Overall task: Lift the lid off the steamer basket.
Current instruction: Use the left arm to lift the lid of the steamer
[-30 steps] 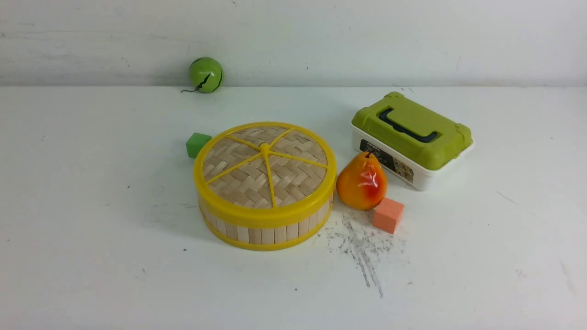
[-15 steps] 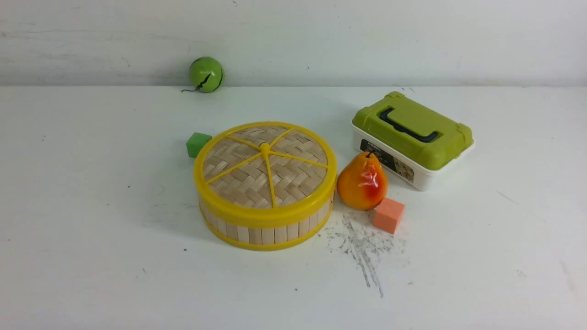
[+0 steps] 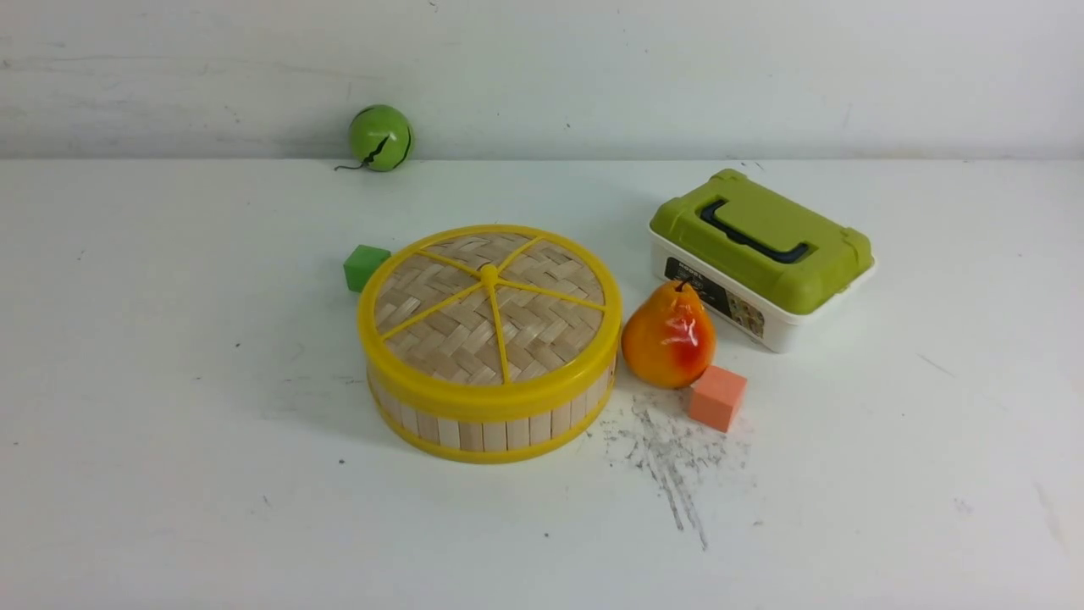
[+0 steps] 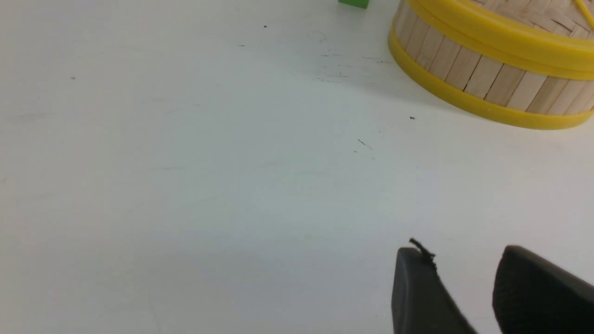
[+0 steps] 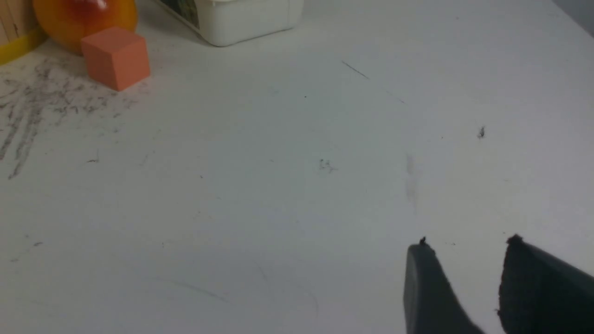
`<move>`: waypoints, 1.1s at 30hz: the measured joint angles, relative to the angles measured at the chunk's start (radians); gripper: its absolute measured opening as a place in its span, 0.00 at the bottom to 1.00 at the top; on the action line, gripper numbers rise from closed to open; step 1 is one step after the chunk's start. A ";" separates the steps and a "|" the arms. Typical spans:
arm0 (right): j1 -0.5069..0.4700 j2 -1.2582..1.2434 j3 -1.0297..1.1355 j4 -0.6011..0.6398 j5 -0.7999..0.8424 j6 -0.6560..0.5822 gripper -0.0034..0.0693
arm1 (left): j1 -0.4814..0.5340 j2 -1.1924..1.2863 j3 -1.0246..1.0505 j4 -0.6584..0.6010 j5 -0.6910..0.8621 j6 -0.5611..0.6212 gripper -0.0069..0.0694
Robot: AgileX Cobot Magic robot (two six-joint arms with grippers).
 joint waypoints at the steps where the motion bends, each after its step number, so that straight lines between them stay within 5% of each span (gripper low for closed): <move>1: 0.000 0.000 0.000 0.000 0.000 0.000 0.38 | 0.000 0.000 0.000 0.000 0.000 0.000 0.40; 7: 0.000 0.000 0.000 0.000 0.000 0.000 0.38 | 0.000 0.000 0.000 -0.006 -0.044 0.000 0.40; 17: 0.000 0.000 0.000 0.000 0.000 0.000 0.38 | 0.000 0.000 0.000 -0.015 -0.585 0.000 0.40; 25: 0.000 0.000 0.000 0.000 0.000 0.000 0.38 | 0.000 0.000 0.000 -0.042 -0.707 0.000 0.40; 33: 0.000 0.000 0.000 0.000 0.000 0.000 0.38 | 0.000 0.000 -0.038 -0.236 -0.675 -0.387 0.36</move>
